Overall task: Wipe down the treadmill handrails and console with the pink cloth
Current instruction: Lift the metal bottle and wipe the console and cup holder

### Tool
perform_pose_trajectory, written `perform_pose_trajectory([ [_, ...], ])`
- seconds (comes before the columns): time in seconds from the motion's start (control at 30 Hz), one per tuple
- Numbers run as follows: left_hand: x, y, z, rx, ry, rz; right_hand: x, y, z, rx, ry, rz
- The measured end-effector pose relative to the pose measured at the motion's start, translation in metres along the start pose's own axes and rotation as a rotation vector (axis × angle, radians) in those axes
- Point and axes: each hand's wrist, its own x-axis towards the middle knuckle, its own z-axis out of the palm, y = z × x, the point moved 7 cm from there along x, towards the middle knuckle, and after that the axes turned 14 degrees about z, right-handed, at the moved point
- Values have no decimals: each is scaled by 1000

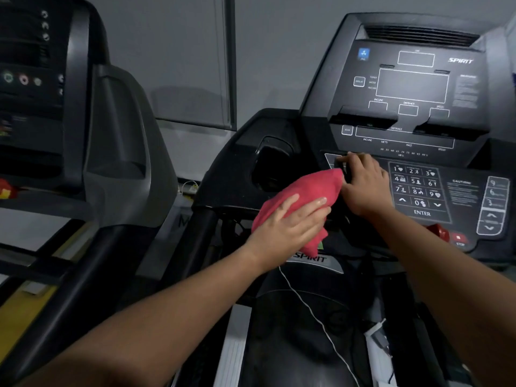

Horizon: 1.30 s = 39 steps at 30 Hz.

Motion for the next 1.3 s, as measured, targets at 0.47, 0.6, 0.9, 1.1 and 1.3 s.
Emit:
perform_pose_trajectory([
  [0.47,-100,-13,28,-885,-52,-837,1,-3,-2,-13,20,28],
  [0.6,-94,-19,15,-1011,52,-951,-1,-5,-1,-15,25,19],
  [0.9,-15,-36,-4,-538,107,-816,-1,-6,-2,2,44,16],
  [1.1,7,-60,4,-869,-5,-802,0,-5,-1,-10,56,16],
  [1.3,-42,-51,41,-1582,-243,-911,2,-3,-2,24,26,20],
])
